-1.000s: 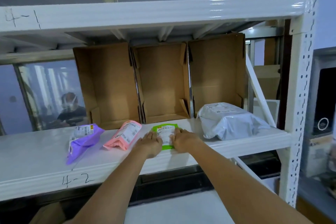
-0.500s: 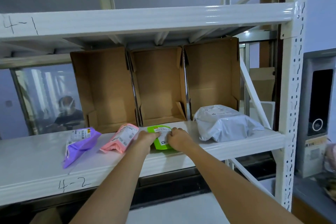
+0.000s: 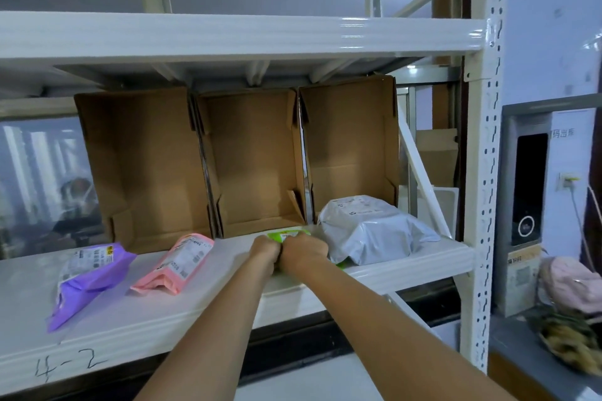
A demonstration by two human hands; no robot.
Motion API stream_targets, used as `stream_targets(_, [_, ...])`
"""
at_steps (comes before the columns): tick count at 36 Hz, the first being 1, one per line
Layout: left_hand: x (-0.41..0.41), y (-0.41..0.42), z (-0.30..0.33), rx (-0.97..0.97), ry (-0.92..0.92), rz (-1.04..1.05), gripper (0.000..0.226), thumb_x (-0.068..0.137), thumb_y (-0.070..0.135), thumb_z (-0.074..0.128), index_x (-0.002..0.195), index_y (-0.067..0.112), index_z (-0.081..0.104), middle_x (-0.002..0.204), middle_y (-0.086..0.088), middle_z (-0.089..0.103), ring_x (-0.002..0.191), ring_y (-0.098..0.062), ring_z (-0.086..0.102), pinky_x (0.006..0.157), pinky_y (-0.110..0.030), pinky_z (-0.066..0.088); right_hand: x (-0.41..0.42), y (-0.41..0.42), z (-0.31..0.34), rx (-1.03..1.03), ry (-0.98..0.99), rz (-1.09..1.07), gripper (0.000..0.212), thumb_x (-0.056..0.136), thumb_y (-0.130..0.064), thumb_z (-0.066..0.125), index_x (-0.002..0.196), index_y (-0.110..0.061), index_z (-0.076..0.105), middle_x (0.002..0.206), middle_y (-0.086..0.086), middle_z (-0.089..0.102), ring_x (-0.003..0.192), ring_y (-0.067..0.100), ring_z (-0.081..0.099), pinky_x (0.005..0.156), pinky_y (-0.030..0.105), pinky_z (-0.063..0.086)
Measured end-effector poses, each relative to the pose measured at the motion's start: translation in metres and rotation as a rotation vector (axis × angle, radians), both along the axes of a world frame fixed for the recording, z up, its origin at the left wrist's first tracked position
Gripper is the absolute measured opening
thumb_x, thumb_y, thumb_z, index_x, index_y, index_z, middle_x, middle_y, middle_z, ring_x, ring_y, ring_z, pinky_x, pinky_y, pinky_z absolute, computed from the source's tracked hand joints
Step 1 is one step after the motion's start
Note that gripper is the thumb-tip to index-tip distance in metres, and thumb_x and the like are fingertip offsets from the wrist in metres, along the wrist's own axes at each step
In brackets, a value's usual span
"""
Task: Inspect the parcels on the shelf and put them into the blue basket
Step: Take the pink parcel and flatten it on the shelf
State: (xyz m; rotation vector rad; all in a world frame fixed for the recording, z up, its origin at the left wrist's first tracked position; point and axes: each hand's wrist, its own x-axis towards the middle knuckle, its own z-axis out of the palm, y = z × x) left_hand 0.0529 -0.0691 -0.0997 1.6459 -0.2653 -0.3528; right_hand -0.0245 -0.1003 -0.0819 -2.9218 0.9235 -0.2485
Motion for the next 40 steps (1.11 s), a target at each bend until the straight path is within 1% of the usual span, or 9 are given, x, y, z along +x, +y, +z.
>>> stream_targets(3, [0.002,-0.006,0.002,0.142,-0.168,-0.088,0.032,0.083,0.022,0.053,0.106,0.003,0.064,0.123,-0.02,0.062,0.111,-0.034,0.059,0.096,-0.042,0.05,-0.002,-0.008,0.0,0.027,0.019,-0.026,0.044,0.102,-0.025,0.038,0.143,-0.012,0.044,0.147,0.008,0.044,0.134,0.024,0.044,0.102,0.036,0.043])
stream_targets(8, [0.001,-0.002,0.01,0.553,-0.515,-0.031,0.03,0.093,0.017,0.05,0.114,0.001,0.063,0.124,-0.018,0.062,0.114,-0.034,0.056,0.086,-0.033,0.044,-0.001,-0.011,-0.002,0.017,0.068,-0.074,0.043,0.1,-0.029,0.041,0.141,-0.014,0.046,0.144,0.007,0.047,0.132,0.023,0.045,0.099,0.035,0.044])
stream_targets(12, [-0.001,0.013,0.014,0.596,-0.536,-0.002,0.025,0.081,0.015,0.059,0.102,0.003,0.068,0.109,-0.017,0.068,0.102,-0.033,0.063,0.077,-0.031,0.049,0.003,-0.007,-0.005,-0.048,0.091,-0.09,0.047,0.102,-0.035,0.036,0.143,-0.014,0.043,0.145,0.007,0.046,0.133,0.024,0.044,0.099,0.035,0.044])
stream_targets(18, [0.01,0.049,0.04,0.555,-0.522,-0.009,0.009,0.077,0.004,0.06,0.081,0.003,0.067,0.074,-0.007,0.069,0.055,-0.02,0.065,0.044,-0.024,0.054,0.001,0.0,-0.002,-0.12,0.145,-0.132,0.043,0.101,-0.025,0.036,0.14,-0.009,0.045,0.143,0.011,0.046,0.13,0.026,0.046,0.094,0.035,0.045])
stream_targets(22, [0.026,0.084,0.054,0.549,-0.622,0.058,0.026,0.078,0.004,0.05,0.097,0.002,0.067,0.094,-0.016,0.071,0.089,-0.033,0.069,0.077,-0.043,0.059,0.008,0.014,0.004,-0.098,0.102,-0.127,0.045,0.1,-0.025,0.036,0.141,-0.009,0.045,0.145,0.012,0.044,0.133,0.029,0.044,0.102,0.039,0.041])
stream_targets(25, [0.037,0.112,0.061,0.617,-0.71,0.049,0.026,0.085,0.003,0.047,0.103,-0.001,0.066,0.11,-0.019,0.067,0.104,-0.036,0.061,0.086,-0.039,0.052,0.017,0.031,0.008,-0.069,0.029,-0.087,0.043,0.1,-0.026,0.035,0.138,-0.014,0.05,0.143,0.011,0.047,0.129,0.029,0.047,0.098,0.036,0.043])
stream_targets(30, [0.052,0.16,0.059,0.668,-0.619,0.023,0.025,0.094,0.007,0.043,0.111,0.003,0.061,0.118,-0.016,0.063,0.107,-0.031,0.058,0.084,-0.033,0.047,0.033,0.06,0.014,0.06,-0.066,0.005,0.039,0.097,-0.029,0.038,0.129,-0.016,0.058,0.134,0.007,0.055,0.122,0.027,0.053,0.094,0.034,0.044])
stream_targets(35, [0.05,0.188,0.048,0.552,-0.245,-0.13,0.03,0.102,0.016,0.039,0.074,0.012,0.048,0.074,-0.01,0.062,0.062,-0.022,0.065,0.058,-0.027,0.057,0.048,0.09,0.015,0.229,-0.104,0.118,0.039,0.098,-0.029,0.045,0.129,-0.009,0.056,0.134,0.011,0.056,0.124,0.029,0.052,0.095,0.033,0.043])
stream_targets(40, [0.052,0.201,0.039,0.505,-0.163,-0.273,0.03,0.095,-0.007,0.046,0.076,0.017,0.045,0.084,-0.007,0.059,0.075,-0.013,0.059,0.06,-0.018,0.051,0.052,0.114,0.024,0.408,-0.046,0.183,0.042,0.1,-0.03,0.048,0.136,-0.008,0.048,0.139,0.013,0.05,0.128,0.028,0.047,0.109,0.037,0.035])
